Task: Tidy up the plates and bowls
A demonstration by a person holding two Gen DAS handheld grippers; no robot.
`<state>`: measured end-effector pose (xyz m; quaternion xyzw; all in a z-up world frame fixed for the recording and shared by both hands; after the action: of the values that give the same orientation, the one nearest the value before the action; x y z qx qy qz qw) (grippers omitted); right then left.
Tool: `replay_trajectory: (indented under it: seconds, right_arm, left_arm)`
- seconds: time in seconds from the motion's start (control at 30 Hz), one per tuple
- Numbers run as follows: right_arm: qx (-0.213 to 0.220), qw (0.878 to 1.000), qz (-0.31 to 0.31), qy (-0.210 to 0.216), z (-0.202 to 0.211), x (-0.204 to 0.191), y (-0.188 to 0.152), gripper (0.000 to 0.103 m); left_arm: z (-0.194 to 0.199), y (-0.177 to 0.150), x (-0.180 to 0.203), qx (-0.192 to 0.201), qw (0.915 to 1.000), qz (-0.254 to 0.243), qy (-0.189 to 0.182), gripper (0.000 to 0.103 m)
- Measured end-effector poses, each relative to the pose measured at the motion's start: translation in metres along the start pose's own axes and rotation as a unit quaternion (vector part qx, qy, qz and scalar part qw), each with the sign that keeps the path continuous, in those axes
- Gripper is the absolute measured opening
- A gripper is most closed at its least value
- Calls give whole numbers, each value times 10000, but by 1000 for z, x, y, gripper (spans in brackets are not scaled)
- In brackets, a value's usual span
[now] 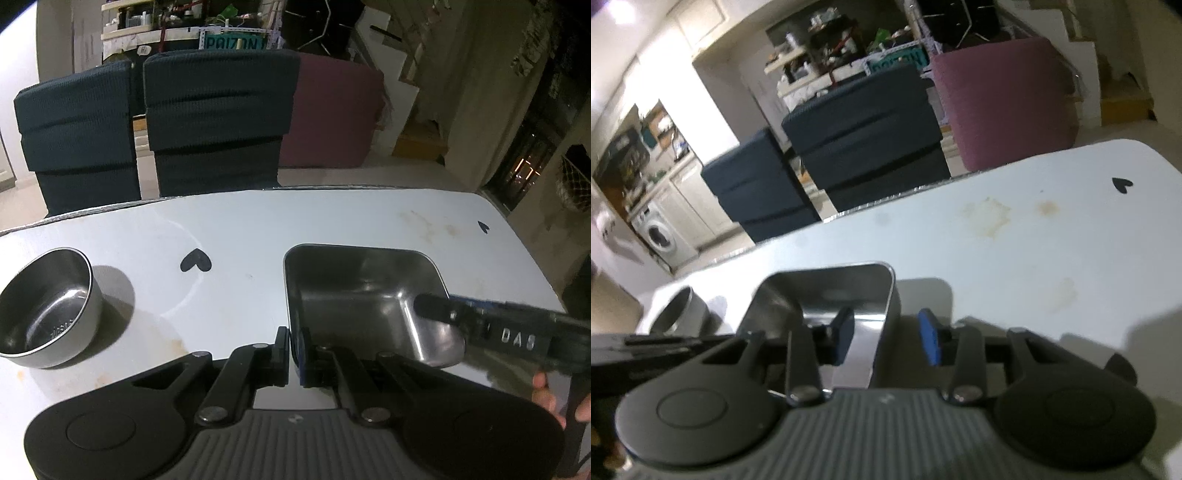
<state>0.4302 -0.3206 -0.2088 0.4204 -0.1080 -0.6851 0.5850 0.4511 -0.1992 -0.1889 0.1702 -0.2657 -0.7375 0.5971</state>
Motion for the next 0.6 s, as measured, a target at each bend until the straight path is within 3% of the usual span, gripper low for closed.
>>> replay_trajectory:
  seconds: [0.1, 0.23, 0.33, 0.53, 0.6]
  right_arm:
    - [-123, 9999, 89, 1, -3, -4, -2, 43]
    - [-228, 9996, 189, 17, -5, -6, -4, 26]
    - [-236, 9994, 252, -59, -7, -6, -6, 19]
    - [-224, 9992, 319, -68, -6, -6, -9, 18]
    - [-223, 9992, 327, -66, -5, -7, -10, 17]
  left_arm:
    - [-4, 7, 0, 39, 9998, 150, 84, 9]
    - [-12, 13, 3, 39, 9997, 181, 186, 11]
    - [-15, 14, 4, 16, 9995, 216, 223, 11]
    - [-14, 12, 4, 9, 9994, 249, 242, 9]
    - [-11, 11, 5, 31, 9995, 143, 262, 3]
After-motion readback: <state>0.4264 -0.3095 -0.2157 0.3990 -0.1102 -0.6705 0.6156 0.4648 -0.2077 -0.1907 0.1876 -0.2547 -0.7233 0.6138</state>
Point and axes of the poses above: each gripper's, at about its wrist camera, not at the fingertips, and z roughly against the way its jaws point, x to its right, y to its top, the point moved 8 cm from there along -z, roughly the way its jaws point, and after that the axes turned 8 degrees about y, right-handed, at the moved point
